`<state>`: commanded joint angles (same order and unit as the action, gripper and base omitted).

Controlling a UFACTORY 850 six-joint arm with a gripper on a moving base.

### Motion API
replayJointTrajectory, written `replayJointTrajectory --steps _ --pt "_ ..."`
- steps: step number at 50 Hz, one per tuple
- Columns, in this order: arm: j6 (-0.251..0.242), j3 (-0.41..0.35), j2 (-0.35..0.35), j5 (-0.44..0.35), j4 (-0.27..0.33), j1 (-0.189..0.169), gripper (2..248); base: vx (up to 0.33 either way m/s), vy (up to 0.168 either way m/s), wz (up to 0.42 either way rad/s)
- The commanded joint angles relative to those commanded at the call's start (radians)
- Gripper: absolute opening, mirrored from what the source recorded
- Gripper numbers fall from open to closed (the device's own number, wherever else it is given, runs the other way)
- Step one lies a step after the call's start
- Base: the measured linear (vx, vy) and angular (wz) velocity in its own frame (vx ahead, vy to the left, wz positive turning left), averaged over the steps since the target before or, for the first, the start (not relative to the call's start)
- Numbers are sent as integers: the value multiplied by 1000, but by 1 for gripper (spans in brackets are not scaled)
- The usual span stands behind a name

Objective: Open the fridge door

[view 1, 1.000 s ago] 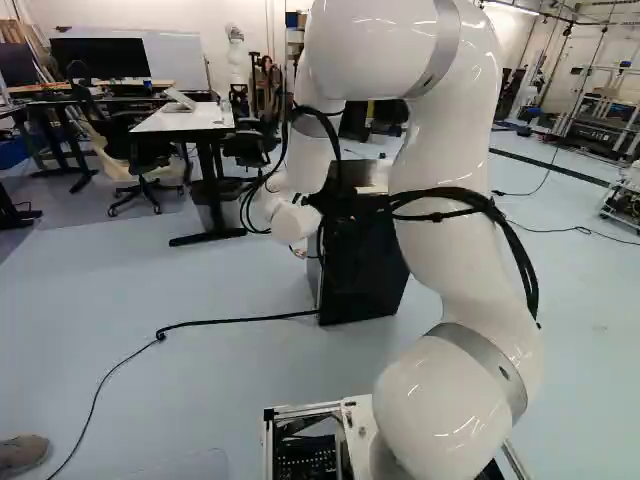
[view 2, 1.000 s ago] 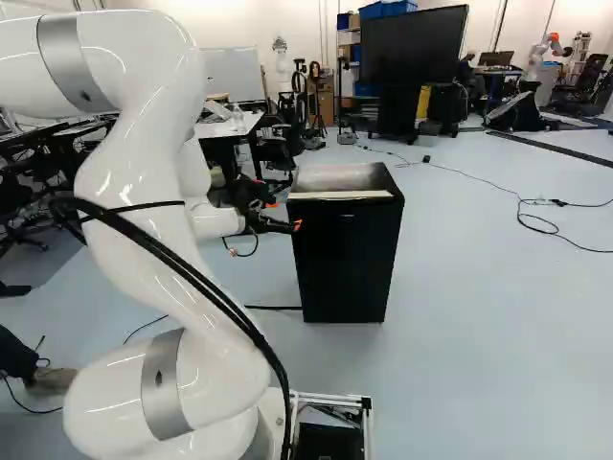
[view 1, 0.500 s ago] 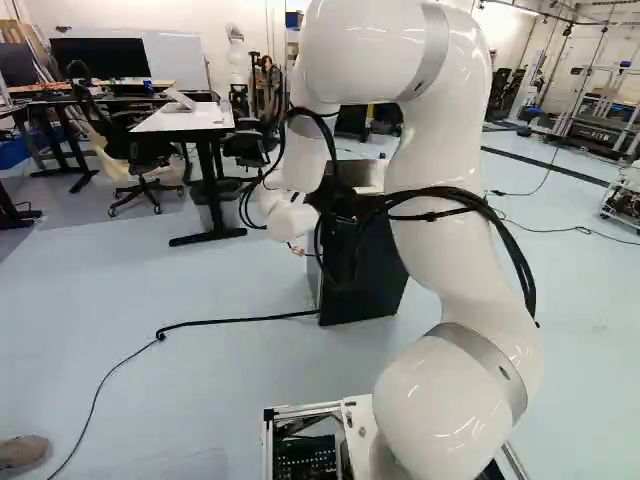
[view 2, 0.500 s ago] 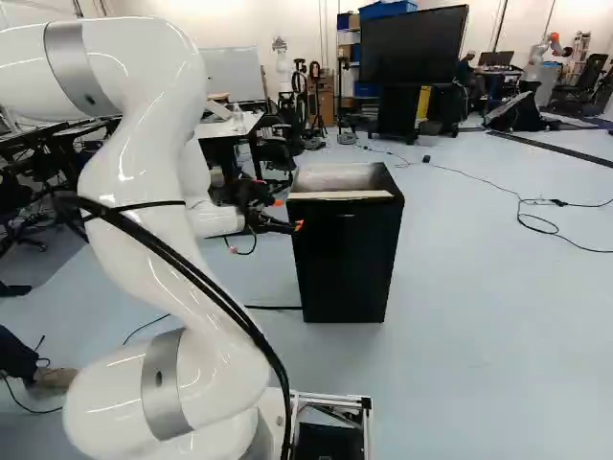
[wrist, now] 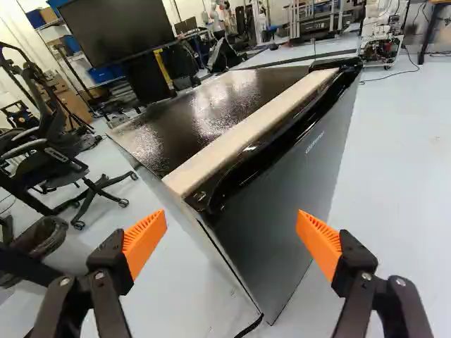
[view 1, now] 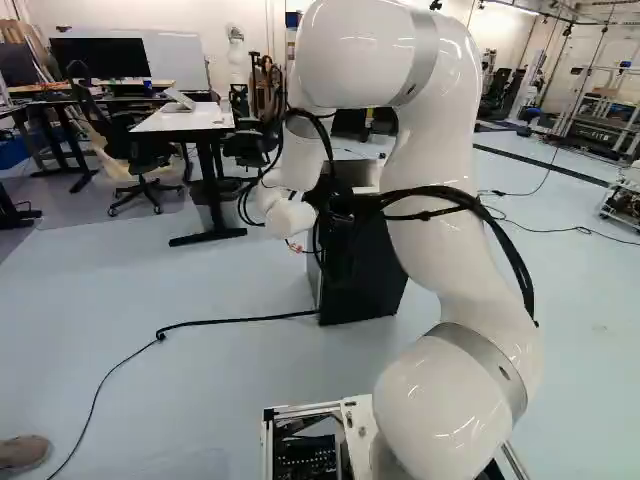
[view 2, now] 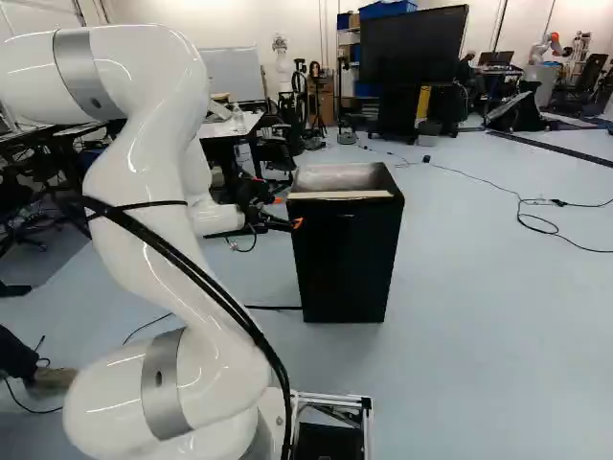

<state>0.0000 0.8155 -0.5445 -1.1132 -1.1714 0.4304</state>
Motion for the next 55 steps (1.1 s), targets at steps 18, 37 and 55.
replayJointTrajectory --steps 18,37,55 --pt "-132 0 0 0 0 0 247 0 0 0" --pt "-157 0 0 0 0 0 247 0 0 0" --pt "-157 10 -6 0 0 -7 247 0 0 0"
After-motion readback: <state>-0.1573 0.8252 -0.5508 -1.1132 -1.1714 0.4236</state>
